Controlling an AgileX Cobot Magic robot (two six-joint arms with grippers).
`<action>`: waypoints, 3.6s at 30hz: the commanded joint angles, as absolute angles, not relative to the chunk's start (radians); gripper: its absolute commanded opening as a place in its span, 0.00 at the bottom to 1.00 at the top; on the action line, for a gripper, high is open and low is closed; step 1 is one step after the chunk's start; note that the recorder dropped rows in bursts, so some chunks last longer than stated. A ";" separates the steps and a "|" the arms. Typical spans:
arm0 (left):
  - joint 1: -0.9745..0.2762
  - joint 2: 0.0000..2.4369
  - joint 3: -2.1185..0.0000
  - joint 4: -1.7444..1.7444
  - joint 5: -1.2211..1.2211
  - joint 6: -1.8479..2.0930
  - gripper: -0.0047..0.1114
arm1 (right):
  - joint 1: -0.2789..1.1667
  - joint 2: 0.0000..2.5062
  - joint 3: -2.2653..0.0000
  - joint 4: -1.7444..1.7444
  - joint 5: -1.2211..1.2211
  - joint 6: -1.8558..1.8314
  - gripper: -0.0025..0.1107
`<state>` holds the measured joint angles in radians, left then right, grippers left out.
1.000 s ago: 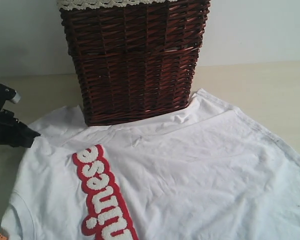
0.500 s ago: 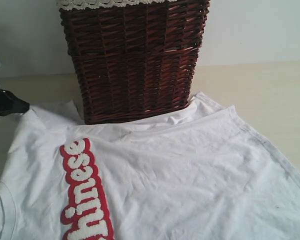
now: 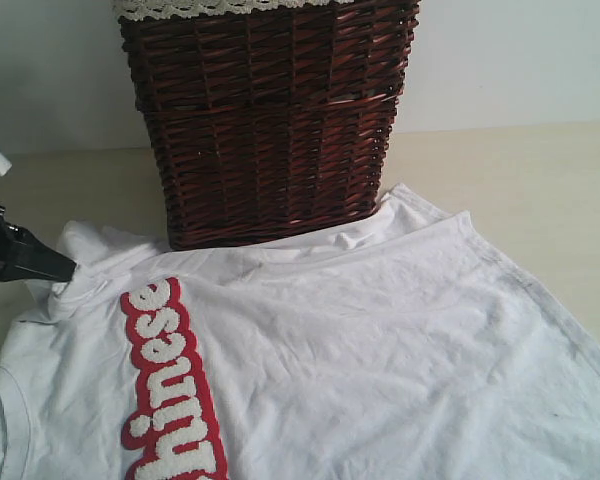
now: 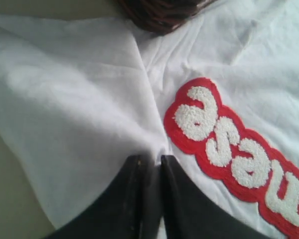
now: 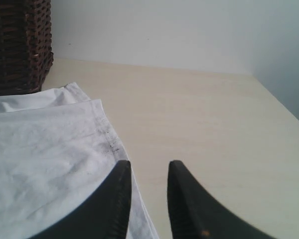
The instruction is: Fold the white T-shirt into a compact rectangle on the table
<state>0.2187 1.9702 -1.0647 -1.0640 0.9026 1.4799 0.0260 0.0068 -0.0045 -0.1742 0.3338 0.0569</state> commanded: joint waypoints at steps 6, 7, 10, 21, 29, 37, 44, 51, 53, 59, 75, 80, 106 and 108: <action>0.219 1.926 -1.083 -1.292 0.615 1.642 0.17 | 0.023 0.000 0.000 -0.183 0.328 0.055 0.27; 0.219 1.926 -1.091 -1.314 0.600 1.682 0.17 | 0.023 0.000 0.000 -0.183 0.328 0.055 0.27; 0.219 1.927 -1.113 -1.346 0.578 1.794 0.17 | 0.023 0.000 0.000 -0.183 0.328 0.055 0.27; 0.219 1.923 -1.122 -1.332 0.249 1.842 0.68 | 0.023 0.000 0.000 -0.183 0.328 0.055 0.27; 0.163 1.966 -1.193 -1.393 0.665 1.881 0.04 | 0.023 0.000 0.000 -0.183 0.328 0.055 0.27; 0.075 2.129 -1.224 -1.349 0.538 1.884 0.05 | 0.023 0.000 0.000 -0.183 0.328 0.055 0.27; 0.041 2.184 -1.243 -1.427 0.320 1.994 0.05 | 0.023 0.000 0.000 -0.183 0.328 0.055 0.27; 0.041 2.211 -1.354 -1.428 0.279 2.009 0.05 | 0.023 0.000 0.000 -0.183 0.328 0.055 0.27; 0.041 2.186 -1.373 -1.436 0.271 1.977 0.05 | 0.023 0.000 0.000 -0.183 0.328 0.055 0.27; 0.108 2.004 -1.326 -1.355 0.534 1.557 0.05 | 0.023 0.000 0.000 -0.183 0.328 0.055 0.27; -0.161 2.030 -1.035 -1.154 1.000 1.596 0.04 | 0.023 0.000 0.000 -0.183 0.328 0.055 0.27; -0.248 2.054 -1.005 -0.981 1.000 1.506 0.04 | 0.023 0.000 0.000 -0.183 0.328 0.055 0.27; -0.267 1.952 -0.930 -0.997 0.992 1.492 0.04 | 0.023 0.000 0.000 -0.183 0.328 0.055 0.27; -0.270 1.956 -0.968 -1.022 0.932 1.504 0.04 | 0.023 0.000 0.000 -0.183 0.328 0.055 0.27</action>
<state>-0.2652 1.9626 -0.9225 -0.9725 0.9922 1.4902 0.0260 0.0068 -0.0045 -0.1742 0.3338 0.0569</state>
